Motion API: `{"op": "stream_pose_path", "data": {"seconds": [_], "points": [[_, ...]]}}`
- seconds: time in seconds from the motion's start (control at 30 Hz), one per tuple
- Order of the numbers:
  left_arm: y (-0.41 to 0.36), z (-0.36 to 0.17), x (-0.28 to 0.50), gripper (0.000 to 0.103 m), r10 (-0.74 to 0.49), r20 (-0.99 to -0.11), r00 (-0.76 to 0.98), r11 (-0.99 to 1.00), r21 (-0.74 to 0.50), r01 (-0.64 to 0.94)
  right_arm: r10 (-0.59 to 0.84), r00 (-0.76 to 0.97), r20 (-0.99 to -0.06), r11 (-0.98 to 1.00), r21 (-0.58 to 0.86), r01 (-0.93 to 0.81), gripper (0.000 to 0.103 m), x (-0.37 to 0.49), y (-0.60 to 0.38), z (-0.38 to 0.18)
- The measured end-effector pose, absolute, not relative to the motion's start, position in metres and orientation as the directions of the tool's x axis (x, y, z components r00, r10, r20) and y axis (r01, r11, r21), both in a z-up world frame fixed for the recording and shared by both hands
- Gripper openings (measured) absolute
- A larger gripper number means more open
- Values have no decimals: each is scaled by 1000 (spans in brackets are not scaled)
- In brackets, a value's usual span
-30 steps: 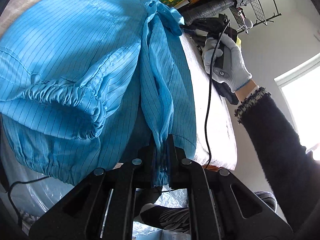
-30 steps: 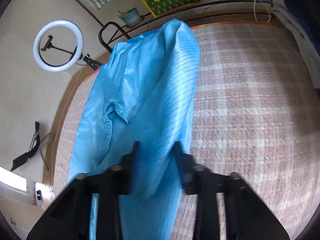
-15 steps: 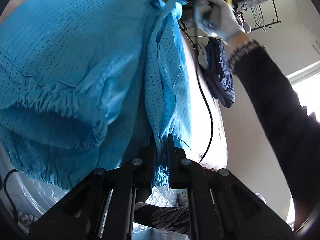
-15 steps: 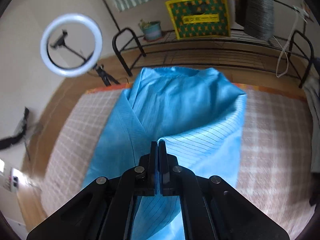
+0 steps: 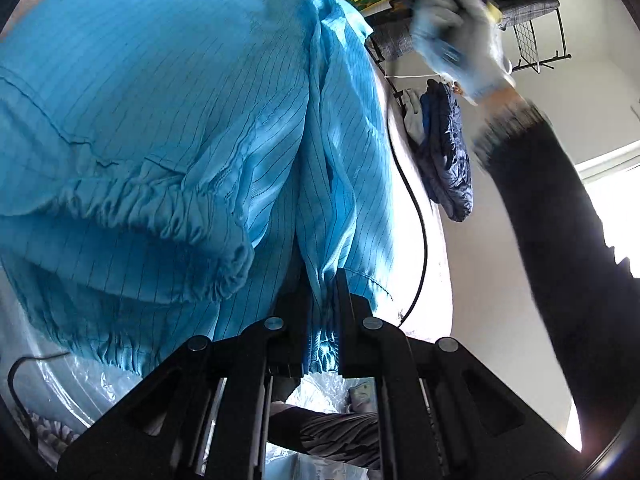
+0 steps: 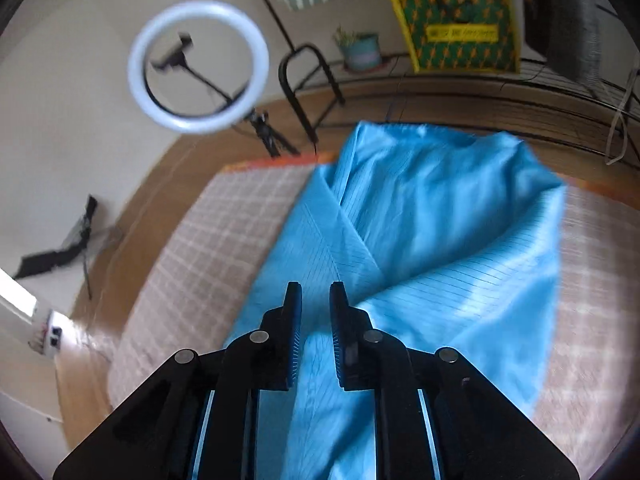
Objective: Fold large clothes
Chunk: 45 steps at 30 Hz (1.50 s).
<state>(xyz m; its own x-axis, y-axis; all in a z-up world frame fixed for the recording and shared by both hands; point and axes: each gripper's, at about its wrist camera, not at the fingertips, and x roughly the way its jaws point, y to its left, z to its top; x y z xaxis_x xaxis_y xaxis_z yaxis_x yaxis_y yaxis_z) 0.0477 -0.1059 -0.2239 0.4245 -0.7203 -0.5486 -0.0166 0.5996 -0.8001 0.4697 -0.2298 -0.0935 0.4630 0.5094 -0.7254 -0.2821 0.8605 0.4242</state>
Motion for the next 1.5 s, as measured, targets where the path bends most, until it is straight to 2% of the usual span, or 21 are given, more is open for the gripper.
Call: {"op": "stream_pose_path", "data": {"seconds": [0.13,0.33,0.4,0.47,0.67,0.77,0.83,0.87,0.97,1.07,1.17,1.27,1.43,1.47,1.5], "points": [[-107,-213,39,6,-698,-553,455,623,-782,5,526,525,-669,848,455,-271,13,404,-277,-50],[-102,-203,27,8,-629,-603,491,683,-730,-21,502,520,-691,864,378,-332,13,278,-292,-24],[-100,-199,23,25,-622,-613,487,697,-717,-13,515,516,-684,855,368,-366,13,236,-294,-16],[-98,-195,18,37,-618,-622,481,706,-708,-9,490,525,-696,866,320,-385,13,195,-294,-16],[-68,-169,-11,37,-616,-610,498,730,-680,70,389,533,-752,897,177,-405,13,118,-280,-54],[-37,-153,-13,37,-546,-623,560,783,-618,75,392,495,-775,897,203,-392,13,108,-275,-85],[-19,-144,-1,37,-465,-657,593,842,-534,69,392,467,-792,894,209,-397,13,106,-265,-104],[-15,-142,5,35,-447,-661,603,856,-511,74,387,460,-799,890,193,-413,13,106,-256,-113],[-14,-142,35,18,-420,-696,582,891,-439,118,382,436,-815,879,176,-442,13,104,-235,-130],[-30,-154,56,14,-419,-722,551,905,-386,182,382,424,-821,873,171,-456,13,104,-221,-143],[-57,-181,61,14,-488,-746,453,873,-422,246,392,394,-831,862,183,-472,13,108,-210,-153],[-69,-203,54,14,-467,-761,450,884,-388,261,405,354,-843,843,194,-502,13,111,-198,-164],[-47,-181,40,14,-470,-736,486,882,-370,293,400,312,-862,828,195,-525,13,109,-190,-179],[-35,-173,35,17,-449,-733,511,893,-351,281,420,306,-854,826,220,-519,13,109,-195,-175],[-26,-167,33,28,-436,-731,525,900,-348,263,450,306,-839,822,255,-510,13,107,-203,-168]]}}
